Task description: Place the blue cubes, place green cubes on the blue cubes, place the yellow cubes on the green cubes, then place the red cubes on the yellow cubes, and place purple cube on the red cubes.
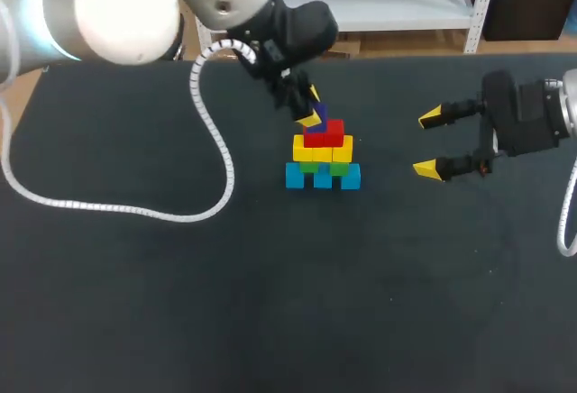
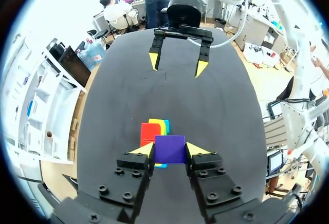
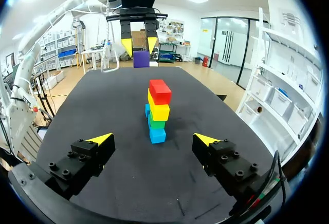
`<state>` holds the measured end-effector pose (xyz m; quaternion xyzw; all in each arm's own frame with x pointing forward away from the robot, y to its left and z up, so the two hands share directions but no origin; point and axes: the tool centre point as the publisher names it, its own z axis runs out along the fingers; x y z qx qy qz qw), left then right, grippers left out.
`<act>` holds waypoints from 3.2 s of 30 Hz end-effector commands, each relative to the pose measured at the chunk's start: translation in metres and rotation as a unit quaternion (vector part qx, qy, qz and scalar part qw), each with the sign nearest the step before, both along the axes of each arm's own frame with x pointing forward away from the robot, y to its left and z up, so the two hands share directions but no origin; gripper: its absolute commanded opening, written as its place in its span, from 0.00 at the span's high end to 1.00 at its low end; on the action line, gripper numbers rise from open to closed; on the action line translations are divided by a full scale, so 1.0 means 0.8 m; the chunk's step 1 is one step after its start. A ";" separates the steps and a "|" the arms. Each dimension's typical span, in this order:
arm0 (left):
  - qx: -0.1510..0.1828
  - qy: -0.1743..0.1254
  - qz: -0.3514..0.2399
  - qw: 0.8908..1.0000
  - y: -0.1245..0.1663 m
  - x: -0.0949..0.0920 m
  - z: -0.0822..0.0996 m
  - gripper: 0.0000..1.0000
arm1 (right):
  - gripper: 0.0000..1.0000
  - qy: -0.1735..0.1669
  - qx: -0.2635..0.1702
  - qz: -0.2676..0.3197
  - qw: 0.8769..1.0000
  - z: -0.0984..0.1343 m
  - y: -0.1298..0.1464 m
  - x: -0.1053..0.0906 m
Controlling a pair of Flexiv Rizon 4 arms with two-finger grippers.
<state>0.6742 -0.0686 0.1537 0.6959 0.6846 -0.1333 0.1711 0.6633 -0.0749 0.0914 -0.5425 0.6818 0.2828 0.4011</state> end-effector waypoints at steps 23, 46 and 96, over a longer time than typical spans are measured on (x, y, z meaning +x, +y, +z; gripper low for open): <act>0.024 -0.012 0.008 1.000 -0.020 0.037 -0.028 1.00 | 0.00 -0.001 0.001 0.000 1.000 -0.001 0.000 0.001; 0.027 -0.008 0.011 1.000 -0.015 0.040 -0.036 1.00 | 0.00 -0.001 0.001 0.000 1.000 -0.001 0.000 0.001; 0.019 -0.003 0.011 1.000 -0.016 0.045 -0.039 0.89 | 0.00 -0.001 0.001 0.000 1.000 -0.001 0.000 0.001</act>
